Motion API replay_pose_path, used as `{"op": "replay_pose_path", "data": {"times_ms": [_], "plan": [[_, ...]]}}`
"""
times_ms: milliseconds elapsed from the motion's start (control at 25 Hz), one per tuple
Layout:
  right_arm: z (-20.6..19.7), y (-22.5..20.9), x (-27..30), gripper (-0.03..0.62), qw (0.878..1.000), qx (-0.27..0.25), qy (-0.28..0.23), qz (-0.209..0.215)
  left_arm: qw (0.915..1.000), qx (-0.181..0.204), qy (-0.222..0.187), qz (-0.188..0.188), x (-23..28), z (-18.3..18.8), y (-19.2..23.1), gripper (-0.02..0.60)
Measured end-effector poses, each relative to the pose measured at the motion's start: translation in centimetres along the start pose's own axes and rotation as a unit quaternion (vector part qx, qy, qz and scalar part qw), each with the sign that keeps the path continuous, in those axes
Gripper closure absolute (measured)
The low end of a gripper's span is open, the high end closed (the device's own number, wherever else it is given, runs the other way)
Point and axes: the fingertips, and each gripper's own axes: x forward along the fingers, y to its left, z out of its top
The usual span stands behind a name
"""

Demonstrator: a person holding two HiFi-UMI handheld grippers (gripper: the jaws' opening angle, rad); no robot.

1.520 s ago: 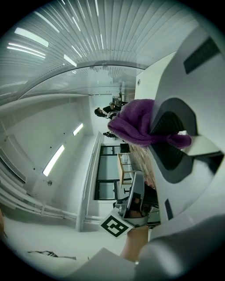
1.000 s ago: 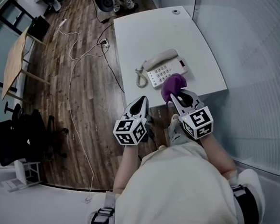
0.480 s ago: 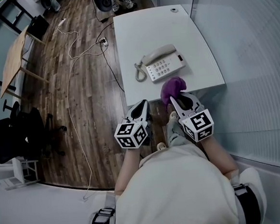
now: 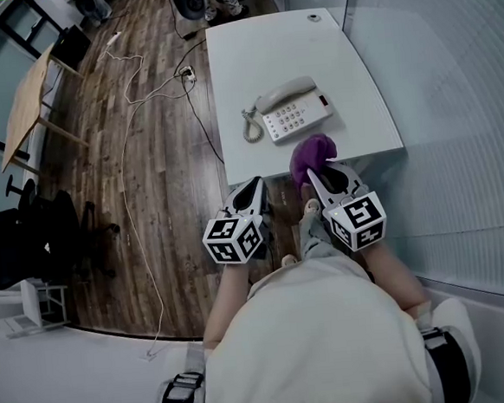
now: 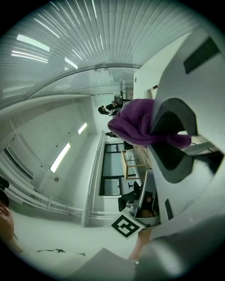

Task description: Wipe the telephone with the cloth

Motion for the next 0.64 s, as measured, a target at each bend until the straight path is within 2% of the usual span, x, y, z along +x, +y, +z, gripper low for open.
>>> {"op": "replay_pose_path", "data": {"times_ms": [360, 640], "plan": [[0.01, 0.47, -0.07, 0.549, 1.0, -0.005, 0.0, 0.006, 1.0, 0.006, -0.003, 0.003, -0.41, 0.17, -0.14, 0.561], [-0.38, 0.57, 0.15, 0.549, 1.0, 0.0, -0.003, 0.003, 0.9999, -0.007, -0.006, 0.009, -0.66, -0.15, 0.18, 0.561]]}}
